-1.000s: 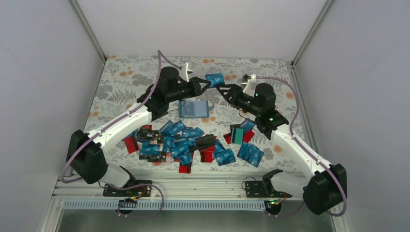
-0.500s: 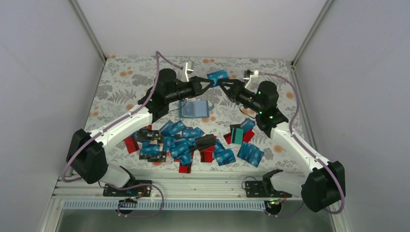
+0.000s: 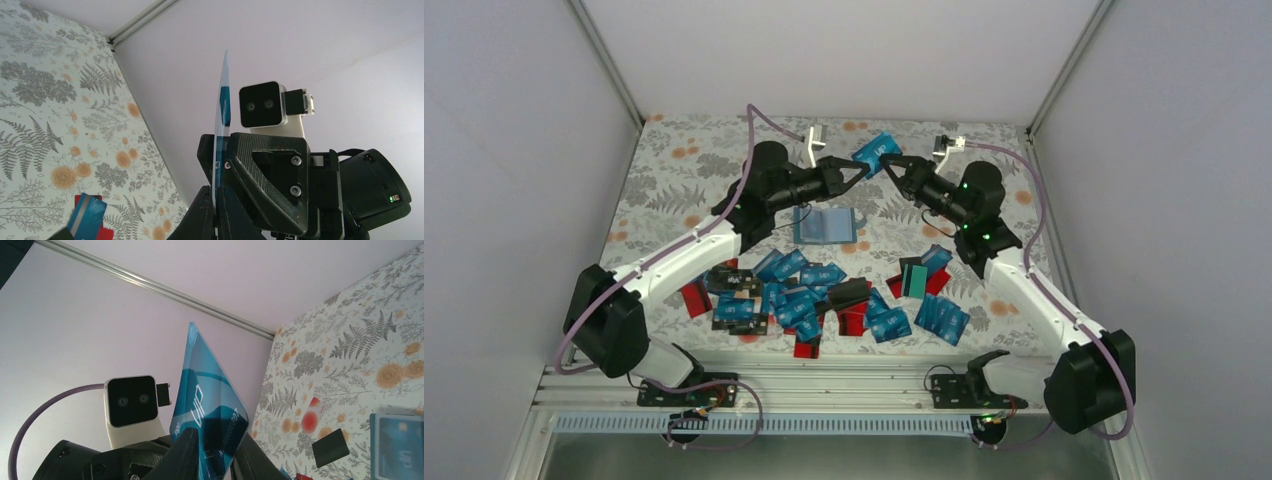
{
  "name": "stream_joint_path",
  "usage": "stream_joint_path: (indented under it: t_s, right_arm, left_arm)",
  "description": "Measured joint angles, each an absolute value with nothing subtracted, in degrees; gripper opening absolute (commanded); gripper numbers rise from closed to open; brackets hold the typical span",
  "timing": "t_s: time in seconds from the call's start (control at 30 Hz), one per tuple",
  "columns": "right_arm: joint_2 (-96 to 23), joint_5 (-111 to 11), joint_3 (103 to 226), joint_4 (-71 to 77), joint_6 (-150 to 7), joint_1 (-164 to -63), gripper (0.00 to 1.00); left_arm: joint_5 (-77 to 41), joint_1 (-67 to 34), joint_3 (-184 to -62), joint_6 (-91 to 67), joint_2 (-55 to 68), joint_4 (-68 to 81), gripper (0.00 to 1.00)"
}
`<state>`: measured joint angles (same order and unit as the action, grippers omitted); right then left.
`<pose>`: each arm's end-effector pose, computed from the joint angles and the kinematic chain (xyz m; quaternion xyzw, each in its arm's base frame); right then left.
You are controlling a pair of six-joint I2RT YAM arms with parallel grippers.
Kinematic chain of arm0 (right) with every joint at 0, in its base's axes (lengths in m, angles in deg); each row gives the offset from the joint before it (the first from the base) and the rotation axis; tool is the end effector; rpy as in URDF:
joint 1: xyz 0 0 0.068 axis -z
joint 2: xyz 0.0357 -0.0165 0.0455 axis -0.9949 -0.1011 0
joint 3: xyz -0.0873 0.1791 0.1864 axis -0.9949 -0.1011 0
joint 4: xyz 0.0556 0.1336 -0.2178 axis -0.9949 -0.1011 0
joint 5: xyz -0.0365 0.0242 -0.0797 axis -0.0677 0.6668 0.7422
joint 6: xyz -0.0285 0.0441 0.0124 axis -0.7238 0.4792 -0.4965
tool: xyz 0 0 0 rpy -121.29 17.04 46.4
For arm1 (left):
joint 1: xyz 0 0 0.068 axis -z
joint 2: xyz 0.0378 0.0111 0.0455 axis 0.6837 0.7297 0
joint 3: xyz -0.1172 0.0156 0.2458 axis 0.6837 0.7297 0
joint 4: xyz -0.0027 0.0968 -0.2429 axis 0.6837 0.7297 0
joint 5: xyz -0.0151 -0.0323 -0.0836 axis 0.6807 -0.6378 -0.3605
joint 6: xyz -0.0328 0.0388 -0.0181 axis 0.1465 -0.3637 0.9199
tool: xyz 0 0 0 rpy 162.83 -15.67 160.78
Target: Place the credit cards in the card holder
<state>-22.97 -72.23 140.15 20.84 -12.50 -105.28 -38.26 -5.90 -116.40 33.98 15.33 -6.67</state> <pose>0.2523 0.1165 0.3445 0.0911 0.7006 0.6036 0.3695 0.2673 -0.2245 0.3494 0.0449 0.7238 -0.6106 0.3182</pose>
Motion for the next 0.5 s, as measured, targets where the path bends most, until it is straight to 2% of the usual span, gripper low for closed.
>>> stream_joint_path:
  t_s: [0.13,0.5]
  right_arm:
    - [-23.3,-72.2,140.1,21.0,-12.8,-105.1,0.04]
    - [-23.3,-71.1,140.1,20.6,-17.0,-105.0,0.04]
  left_arm:
    - [-38.6,-5.9,-116.4,34.4,15.8,-7.0,0.02]
    - [-38.3,-6.1,-116.4,34.1,17.2,-7.2,0.05]
